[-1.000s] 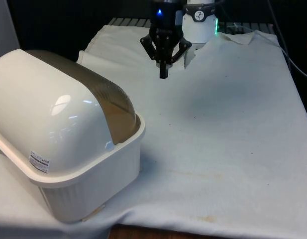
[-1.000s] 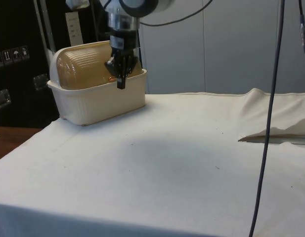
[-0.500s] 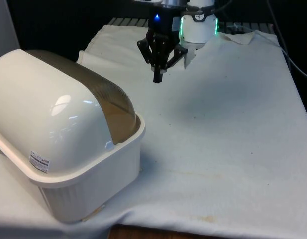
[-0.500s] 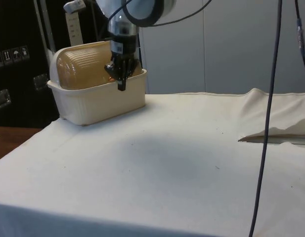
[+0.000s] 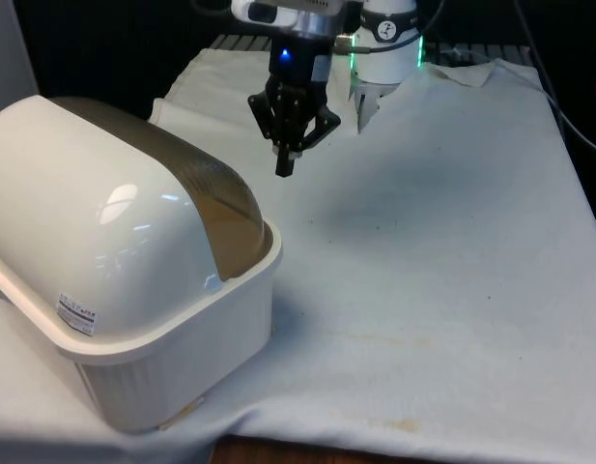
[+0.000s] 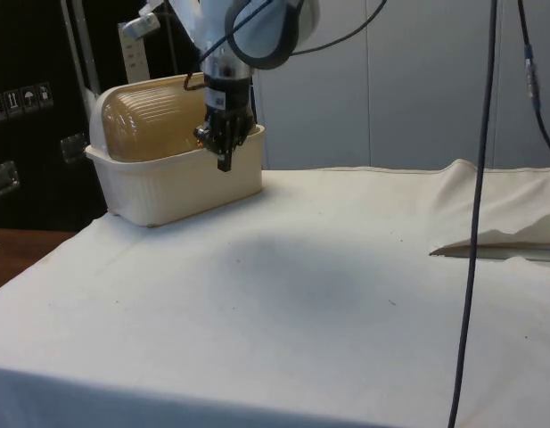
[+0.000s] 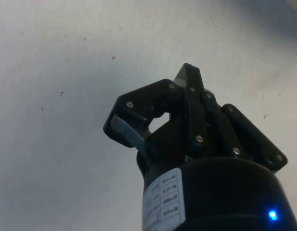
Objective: Open the lid, then close it.
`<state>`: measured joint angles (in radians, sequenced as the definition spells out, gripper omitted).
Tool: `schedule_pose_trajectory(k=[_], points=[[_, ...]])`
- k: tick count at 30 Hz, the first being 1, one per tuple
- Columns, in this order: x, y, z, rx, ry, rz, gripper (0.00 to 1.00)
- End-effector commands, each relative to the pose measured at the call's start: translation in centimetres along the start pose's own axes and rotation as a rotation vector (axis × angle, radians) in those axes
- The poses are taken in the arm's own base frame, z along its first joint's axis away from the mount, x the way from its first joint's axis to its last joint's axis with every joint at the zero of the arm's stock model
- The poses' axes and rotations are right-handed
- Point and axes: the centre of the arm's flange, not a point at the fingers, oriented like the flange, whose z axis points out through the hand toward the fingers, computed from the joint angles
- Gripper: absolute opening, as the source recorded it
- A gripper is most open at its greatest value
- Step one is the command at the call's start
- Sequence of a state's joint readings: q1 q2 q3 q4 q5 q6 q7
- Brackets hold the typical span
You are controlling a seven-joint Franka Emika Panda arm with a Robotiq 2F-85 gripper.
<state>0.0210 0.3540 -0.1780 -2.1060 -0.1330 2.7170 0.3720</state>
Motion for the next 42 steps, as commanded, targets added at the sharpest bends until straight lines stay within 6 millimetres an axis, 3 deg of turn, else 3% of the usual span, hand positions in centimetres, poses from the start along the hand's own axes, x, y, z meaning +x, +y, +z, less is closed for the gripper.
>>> schedule_pose_trajectory(k=[1, 17, 42], points=[[0.4, 0.2, 0.0, 0.002, 0.013, 0.011, 0.00], [2.6, 1.8, -0.7, -0.010, 0.045, 0.044, 0.00], [5.5, 4.3, 0.5, -0.032, 0.097, 0.131, 0.00]])
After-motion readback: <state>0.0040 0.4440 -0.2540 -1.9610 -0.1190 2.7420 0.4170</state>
